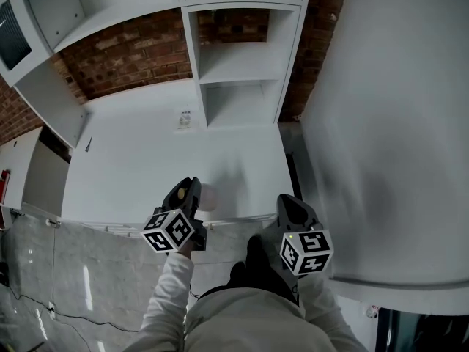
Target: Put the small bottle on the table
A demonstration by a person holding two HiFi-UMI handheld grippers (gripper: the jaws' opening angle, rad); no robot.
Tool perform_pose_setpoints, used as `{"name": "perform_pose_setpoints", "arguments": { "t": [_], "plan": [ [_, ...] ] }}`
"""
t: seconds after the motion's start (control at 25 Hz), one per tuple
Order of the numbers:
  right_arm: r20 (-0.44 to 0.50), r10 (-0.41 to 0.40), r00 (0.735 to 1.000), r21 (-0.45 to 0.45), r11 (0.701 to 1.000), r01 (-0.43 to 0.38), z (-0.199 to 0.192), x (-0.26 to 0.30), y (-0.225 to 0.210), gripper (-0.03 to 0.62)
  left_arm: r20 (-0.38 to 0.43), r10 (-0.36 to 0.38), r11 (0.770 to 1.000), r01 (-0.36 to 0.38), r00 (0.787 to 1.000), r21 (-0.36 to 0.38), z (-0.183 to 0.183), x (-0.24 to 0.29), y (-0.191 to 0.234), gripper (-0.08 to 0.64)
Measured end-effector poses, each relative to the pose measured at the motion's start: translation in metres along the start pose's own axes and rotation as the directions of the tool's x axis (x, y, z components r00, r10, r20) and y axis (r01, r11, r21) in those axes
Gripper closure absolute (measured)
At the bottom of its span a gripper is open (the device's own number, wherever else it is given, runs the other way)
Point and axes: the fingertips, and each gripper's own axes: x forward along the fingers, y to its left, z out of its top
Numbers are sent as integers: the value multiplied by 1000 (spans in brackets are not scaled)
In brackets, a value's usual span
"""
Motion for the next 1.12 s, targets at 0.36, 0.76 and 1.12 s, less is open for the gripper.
{"name": "perform_pose_setpoints", "arguments": {
  "t": [0.36, 0.76, 1.12],
  "plan": [
    [20, 4, 1000, -9, 1000, -3, 23, 38, -32, 565, -23, 20, 997, -18, 1000, 75, 7, 62, 1, 448],
    [11, 15, 1000, -10, 1000, -15, 43, 83, -66, 565, -89, 34, 982, -17, 995, 188, 2, 145, -3, 448],
    [-10, 20, 1000, 1, 1000, -20, 48, 109, -90, 565, -150, 45, 916, 19, 988, 402, -8, 216, -17, 448]
  ]
}}
